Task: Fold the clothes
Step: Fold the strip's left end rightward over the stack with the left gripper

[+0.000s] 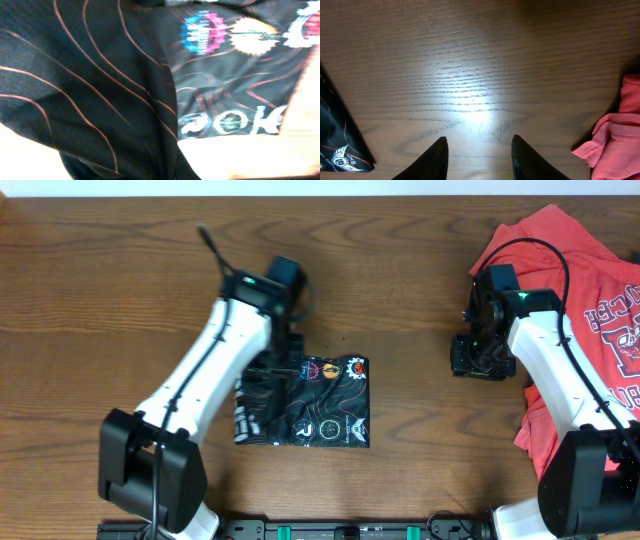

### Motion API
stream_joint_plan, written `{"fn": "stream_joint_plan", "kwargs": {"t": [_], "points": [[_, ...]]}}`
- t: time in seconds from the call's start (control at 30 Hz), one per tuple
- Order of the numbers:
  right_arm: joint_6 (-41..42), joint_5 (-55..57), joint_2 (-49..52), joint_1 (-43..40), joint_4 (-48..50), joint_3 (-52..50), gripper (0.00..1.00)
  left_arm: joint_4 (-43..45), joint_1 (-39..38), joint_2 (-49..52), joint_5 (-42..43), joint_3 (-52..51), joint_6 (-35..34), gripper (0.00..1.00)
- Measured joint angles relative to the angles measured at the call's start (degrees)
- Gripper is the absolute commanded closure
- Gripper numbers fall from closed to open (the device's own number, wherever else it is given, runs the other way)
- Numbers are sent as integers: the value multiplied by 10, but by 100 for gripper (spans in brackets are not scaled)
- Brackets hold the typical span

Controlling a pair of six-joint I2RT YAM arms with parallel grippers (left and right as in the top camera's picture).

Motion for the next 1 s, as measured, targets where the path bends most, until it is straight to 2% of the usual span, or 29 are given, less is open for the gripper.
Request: {"fn": "stream_joint_plan", "kwargs": {"t": [0.2,0.57,0.67,0.8,1.0], "points": [[-3,0,0,0,-2,0,60,40,-74,0,0,0,-46,94],[-5,0,0,0,-5,0,57,46,-116,4,0,0,-78,94],[-17,-19,0,0,-4,0,61,46,-132,12,0,0,-80,94],[-48,-78,0,3,7,-1,75,46,-145,15,0,0,-82,94],[-64,-157,1,52,92,-44,78,43,-143,15,0,0,-82,94]]}}
